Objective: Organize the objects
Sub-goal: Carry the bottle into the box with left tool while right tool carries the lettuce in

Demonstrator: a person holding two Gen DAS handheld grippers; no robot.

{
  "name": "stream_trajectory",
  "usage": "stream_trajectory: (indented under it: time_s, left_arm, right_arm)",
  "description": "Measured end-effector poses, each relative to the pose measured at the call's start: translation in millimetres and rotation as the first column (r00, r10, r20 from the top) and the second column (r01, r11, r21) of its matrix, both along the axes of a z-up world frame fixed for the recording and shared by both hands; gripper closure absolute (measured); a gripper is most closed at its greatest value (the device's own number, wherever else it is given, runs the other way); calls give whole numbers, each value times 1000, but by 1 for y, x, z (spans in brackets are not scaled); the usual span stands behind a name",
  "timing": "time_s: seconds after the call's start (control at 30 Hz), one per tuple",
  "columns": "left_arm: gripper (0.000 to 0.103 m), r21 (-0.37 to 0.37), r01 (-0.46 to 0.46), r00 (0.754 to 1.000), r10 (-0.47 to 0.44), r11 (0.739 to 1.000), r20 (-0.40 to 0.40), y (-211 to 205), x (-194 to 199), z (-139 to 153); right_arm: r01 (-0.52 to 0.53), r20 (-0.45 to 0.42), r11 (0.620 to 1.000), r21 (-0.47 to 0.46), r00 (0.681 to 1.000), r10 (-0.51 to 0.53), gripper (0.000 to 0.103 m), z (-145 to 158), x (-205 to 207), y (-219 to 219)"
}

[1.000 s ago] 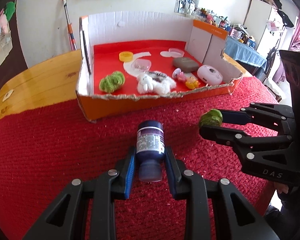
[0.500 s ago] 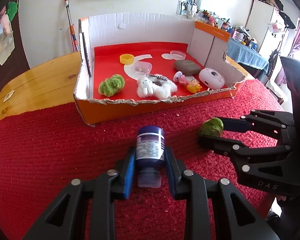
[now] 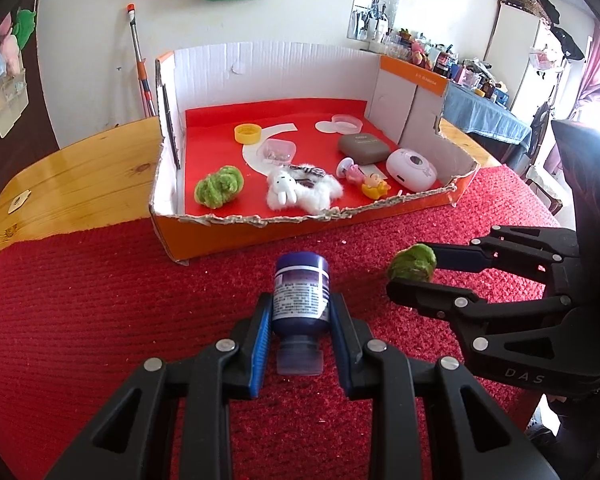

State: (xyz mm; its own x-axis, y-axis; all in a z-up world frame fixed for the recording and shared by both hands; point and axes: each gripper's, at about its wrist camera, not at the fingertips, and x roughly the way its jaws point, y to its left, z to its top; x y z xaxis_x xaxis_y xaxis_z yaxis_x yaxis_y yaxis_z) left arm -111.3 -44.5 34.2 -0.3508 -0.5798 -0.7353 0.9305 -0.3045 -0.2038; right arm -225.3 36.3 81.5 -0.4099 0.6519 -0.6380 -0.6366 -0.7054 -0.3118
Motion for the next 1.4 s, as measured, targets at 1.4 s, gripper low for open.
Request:
stream_trajectory:
  time_s: [1.4]
  left_arm:
    - [74,179,-141,959,90,974,268,-184,-12,9]
  right_arm:
    - [230,163,956,-184,966,-201,69,84,-85,179]
